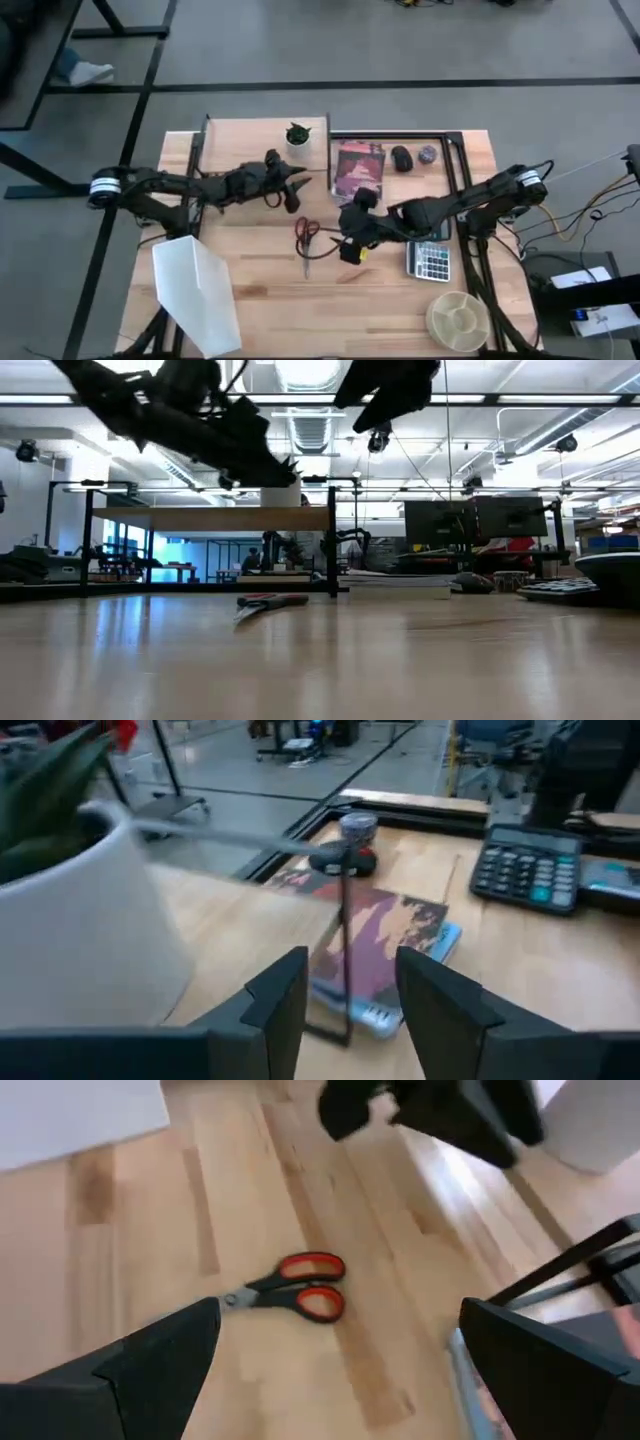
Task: Stock shelves
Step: Put the flower pot on the shelf, then put the white pen organizer on the shelf
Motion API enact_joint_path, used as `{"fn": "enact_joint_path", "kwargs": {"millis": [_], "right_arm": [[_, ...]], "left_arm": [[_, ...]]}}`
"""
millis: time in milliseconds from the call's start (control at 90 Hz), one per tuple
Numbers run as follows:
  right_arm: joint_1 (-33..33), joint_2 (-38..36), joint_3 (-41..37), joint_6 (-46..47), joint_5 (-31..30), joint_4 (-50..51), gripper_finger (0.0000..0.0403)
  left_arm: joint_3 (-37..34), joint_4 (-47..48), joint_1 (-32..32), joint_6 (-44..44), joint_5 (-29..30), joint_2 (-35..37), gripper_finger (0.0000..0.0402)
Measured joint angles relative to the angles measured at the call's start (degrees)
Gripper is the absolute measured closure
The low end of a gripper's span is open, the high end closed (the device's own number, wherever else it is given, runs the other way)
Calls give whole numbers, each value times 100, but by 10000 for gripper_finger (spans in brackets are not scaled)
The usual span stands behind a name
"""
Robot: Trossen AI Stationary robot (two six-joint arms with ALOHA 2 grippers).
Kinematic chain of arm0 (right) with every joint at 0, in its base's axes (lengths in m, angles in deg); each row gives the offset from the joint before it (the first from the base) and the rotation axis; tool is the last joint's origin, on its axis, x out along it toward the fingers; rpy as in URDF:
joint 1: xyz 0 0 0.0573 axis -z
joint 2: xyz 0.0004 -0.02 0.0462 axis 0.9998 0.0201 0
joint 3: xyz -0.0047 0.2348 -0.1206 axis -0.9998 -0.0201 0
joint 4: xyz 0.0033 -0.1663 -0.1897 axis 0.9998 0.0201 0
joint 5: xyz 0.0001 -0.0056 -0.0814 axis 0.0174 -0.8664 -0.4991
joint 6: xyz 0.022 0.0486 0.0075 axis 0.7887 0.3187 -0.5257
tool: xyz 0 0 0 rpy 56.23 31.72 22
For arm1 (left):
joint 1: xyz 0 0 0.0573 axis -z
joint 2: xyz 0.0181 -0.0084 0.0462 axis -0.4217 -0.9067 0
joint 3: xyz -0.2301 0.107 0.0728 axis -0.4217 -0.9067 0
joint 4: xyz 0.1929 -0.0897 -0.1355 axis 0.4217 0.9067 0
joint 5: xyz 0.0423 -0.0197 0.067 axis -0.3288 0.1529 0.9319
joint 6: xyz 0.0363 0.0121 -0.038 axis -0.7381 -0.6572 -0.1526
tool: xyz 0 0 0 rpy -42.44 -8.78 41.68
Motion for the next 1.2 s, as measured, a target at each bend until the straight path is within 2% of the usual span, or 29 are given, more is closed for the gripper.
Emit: {"fn": "enact_joint_path", "kwargs": {"millis": [111,300,544,700,900,1056,1200], "right_arm": [[-83,54,-5,216,-32,-102,9],[-195,243,-8,425,-31,-135,9],[-204,554,-8,478,-38,-186,9],[-189,573,-8,652,52,-185,9],[-156,568,70,434,0,-155,9],[14,539,341,437,4,759,9],[319,375,510,521,-3,1766,9]], "left_arm": [[231,13,-68,-91,100,-235,283],[514,93,-240,-98,772,-392,296],[553,198,-570,-99,776,-412,301],[539,201,-746,-99,794,-407,302],[534,211,-798,-95,771,-388,301],[491,432,-650,-50,300,-141,297],[475,851,-507,-133,253,335,300]]}}
